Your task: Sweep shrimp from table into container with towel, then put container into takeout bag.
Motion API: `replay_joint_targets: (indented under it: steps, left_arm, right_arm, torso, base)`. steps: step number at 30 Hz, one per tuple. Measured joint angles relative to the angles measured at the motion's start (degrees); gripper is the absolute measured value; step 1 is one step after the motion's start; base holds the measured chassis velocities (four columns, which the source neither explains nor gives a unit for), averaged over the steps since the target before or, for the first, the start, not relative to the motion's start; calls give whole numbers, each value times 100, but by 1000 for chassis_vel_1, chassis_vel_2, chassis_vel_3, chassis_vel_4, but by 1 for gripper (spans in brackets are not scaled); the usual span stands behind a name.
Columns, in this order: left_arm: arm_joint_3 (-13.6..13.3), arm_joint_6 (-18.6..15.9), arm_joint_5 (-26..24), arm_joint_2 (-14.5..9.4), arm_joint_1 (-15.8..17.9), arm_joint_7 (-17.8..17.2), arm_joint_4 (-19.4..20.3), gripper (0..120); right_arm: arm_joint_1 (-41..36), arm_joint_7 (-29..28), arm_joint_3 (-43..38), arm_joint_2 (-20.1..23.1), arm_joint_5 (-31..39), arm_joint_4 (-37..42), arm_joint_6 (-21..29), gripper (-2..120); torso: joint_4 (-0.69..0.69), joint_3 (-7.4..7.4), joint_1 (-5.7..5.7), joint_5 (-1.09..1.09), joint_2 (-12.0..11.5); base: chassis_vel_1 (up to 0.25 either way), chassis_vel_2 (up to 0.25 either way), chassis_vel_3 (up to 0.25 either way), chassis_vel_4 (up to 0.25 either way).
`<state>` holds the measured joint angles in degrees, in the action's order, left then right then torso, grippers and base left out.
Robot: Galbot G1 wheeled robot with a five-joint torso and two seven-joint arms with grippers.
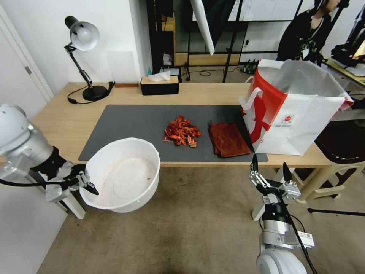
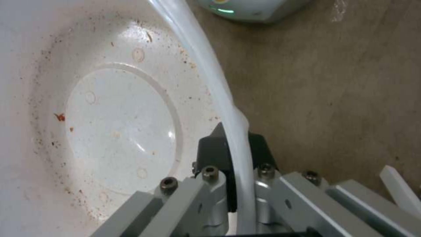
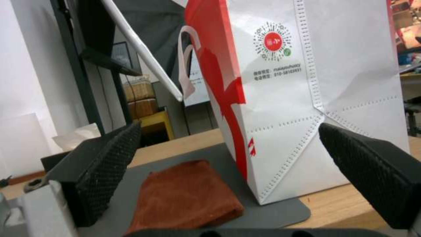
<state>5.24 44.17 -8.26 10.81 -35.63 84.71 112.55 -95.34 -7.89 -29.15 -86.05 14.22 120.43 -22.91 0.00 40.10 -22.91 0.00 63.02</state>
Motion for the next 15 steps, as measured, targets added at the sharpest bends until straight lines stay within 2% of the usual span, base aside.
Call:
replay_joint_targets:
  steps: [6, 13, 15]
  left_arm:
    - [69, 119, 307, 285, -159, -59, -16, 0]
    - [93, 148, 417, 379, -230, -89, -25, 0]
    - [125, 175, 579, 551, -357, -114, -58, 0]
  right_arm:
    - [-25, -7, -38, 7, 2, 33, 4, 100]
    - [-36, -10, -49, 9, 5, 49, 10, 100]
    - [-40, -18, -66, 3, 5, 56, 21, 100]
  torso:
    - [-1, 0, 0, 1, 0]
    - [-1, 0, 0, 0, 0]
    - [0, 0, 0, 0, 0]
  base:
    - [0, 0, 0, 0]
    - [0, 0, 0, 0]
    - [0, 0, 0, 0]
